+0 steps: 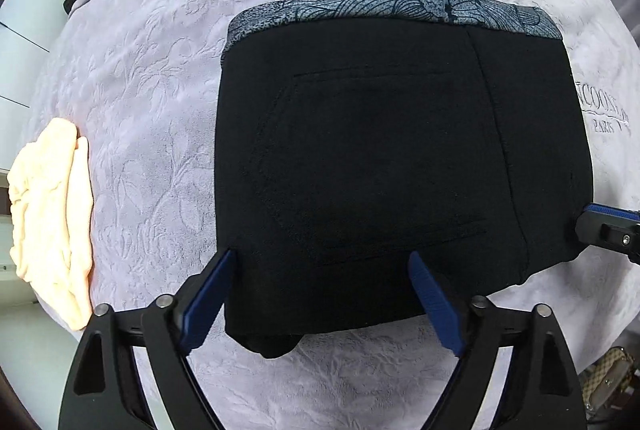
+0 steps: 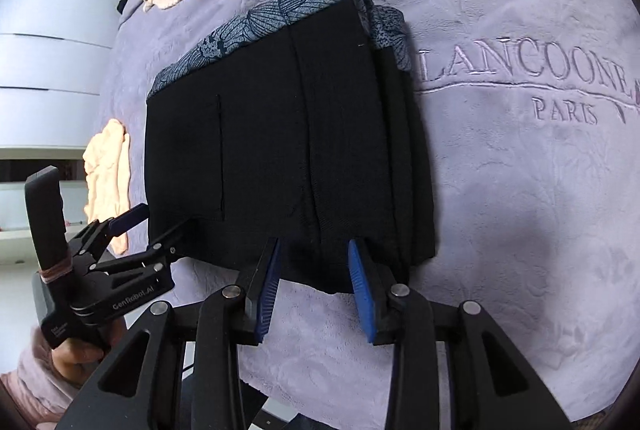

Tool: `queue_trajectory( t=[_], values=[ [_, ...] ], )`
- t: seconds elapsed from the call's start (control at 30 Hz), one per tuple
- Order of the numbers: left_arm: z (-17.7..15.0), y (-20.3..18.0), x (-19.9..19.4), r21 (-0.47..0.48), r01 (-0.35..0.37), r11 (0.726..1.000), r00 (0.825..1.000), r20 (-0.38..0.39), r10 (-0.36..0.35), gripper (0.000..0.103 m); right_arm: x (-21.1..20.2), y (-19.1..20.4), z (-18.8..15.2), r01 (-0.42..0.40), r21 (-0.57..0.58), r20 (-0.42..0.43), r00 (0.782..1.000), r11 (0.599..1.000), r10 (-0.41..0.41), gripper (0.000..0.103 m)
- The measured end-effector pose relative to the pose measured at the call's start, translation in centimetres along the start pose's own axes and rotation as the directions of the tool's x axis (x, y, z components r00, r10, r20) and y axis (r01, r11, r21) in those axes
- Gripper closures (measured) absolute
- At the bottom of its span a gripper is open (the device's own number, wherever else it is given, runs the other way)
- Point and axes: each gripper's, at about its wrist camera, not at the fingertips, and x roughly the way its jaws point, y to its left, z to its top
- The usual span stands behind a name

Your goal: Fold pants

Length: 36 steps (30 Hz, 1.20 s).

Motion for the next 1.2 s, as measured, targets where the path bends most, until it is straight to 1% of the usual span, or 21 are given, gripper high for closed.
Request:
queue_trajectory(
  t=[0.03, 0.1, 0.17, 0.23, 0.3, 0.37, 0.4, 0.53, 0.7, 0.77, 0.93, 1.2],
  values=[
    [-0.1, -0.2, 0.1, -0.001, -0.007, 1.0, 1.0, 0.002, 0.007, 0.013, -0.1, 0.0, -0.1, 0.002, -0.001, 0.0, 1.0, 1.0, -0.002, 0.065],
    [0.0, -0.2, 0.5, -0.01, -0.002, 1.0, 1.0, -0.009, 0.002, 0.001, -0.4, 0.1, -0.4, 0.007, 0.003, -0.002, 1.0, 1.0, -0.007, 0.065],
    [0.1, 0.2, 0.9, -0.033, 0.017, 0.999, 0.999, -0.032, -0.018, 0.0, -0.5, 0.1, -0.5, 0.002, 0.006, 0.004, 1.0, 1.0, -0.002, 0.063],
    [0.2, 0.7, 0.6, -0.059, 0.032, 0.998, 0.999, -0.04, -0.034, 0.0, -0.6, 0.6, -0.4, -0.006, 0.003, 0.017, 1.0, 1.0, 0.006, 0.055],
    [0.2, 1.2, 0.1, -0.075, 0.034, 0.997, 0.998, -0.04, -0.037, 0.0, -0.9, 1.0, -0.5, -0.023, -0.001, 0.032, 0.999, 1.0, 0.023, 0.037],
    [0.1, 1.4, -0.6, -0.082, 0.026, 0.996, 0.999, -0.038, -0.029, 0.0, -1.3, 0.9, -0.6, -0.051, 0.012, 0.044, 0.998, 0.999, 0.051, 0.028],
    [0.2, 1.6, -0.8, -0.086, 0.024, 0.996, 0.999, -0.039, -0.028, 0.0, -1.4, 0.8, -0.6, -0.066, 0.023, 0.046, 0.997, 0.998, 0.065, 0.027],
    [-0.8, 2.6, -1.8, -0.103, 0.023, 0.994, 0.998, -0.054, -0.028, 0.0, -1.6, -0.2, -0.8, -0.102, 0.072, 0.039, 0.994, 0.992, 0.1, 0.024],
    [-2.1, 2.9, -2.9, -0.112, 0.012, 0.994, 0.998, -0.055, -0.019, 0.0, -1.2, -0.4, -0.9, -0.095, 0.084, 0.014, 0.995, 0.992, 0.094, 0.023],
    [-2.0, 3.9, -3.5, -0.12, 0.009, 0.993, 0.998, -0.059, -0.016, 0.0, -1.3, -0.9, -0.9, -0.106, 0.095, 0.009, 0.994, 0.99, 0.106, 0.023],
    [-2.3, 3.1, -4.8, -0.123, -0.001, 0.992, 0.998, -0.068, -0.007, 0.0, -1.1, -1.7, -0.5, -0.133, 0.121, 0.005, 0.991, 0.984, 0.133, 0.022],
    [-1.4, 3.2, -5.7, -0.121, -0.013, 0.993, 0.998, -0.064, 0.005, 0.0, -1.4, -3.2, 0.3, -0.133, 0.145, 0.012, 0.991, 0.98, 0.133, 0.022]
  ],
)
